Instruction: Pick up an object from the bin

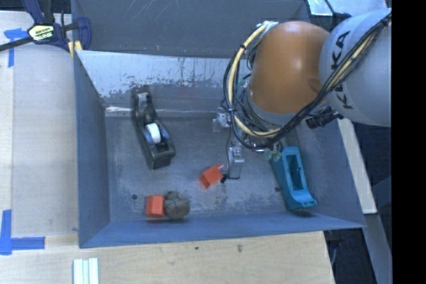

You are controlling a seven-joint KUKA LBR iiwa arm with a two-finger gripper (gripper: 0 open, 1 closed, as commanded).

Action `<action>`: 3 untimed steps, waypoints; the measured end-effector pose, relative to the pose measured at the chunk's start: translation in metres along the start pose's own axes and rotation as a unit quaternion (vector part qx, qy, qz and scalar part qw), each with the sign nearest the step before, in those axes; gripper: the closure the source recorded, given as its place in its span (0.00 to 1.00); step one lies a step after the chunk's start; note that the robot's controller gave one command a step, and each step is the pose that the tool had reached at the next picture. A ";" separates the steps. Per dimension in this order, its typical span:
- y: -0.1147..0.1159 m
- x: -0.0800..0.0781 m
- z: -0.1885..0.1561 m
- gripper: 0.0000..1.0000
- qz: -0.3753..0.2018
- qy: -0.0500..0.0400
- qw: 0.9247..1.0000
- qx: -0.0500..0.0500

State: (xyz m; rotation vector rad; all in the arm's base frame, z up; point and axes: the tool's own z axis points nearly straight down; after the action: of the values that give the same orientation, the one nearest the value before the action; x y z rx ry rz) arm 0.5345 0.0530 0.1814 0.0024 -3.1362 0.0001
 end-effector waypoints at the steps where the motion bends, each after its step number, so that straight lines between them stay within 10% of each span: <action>1: 0.000 -0.002 -0.005 0.00 0.001 -0.004 1.000 0.000; 3: -0.009 0.020 0.084 0.00 -0.053 -0.007 0.999 0.000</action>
Offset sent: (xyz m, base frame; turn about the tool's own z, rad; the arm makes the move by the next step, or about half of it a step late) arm -0.0242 -0.0029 -0.1031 -0.1285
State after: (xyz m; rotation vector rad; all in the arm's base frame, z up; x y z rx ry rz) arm 0.5138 0.0435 0.0977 0.1707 -3.1448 -0.0007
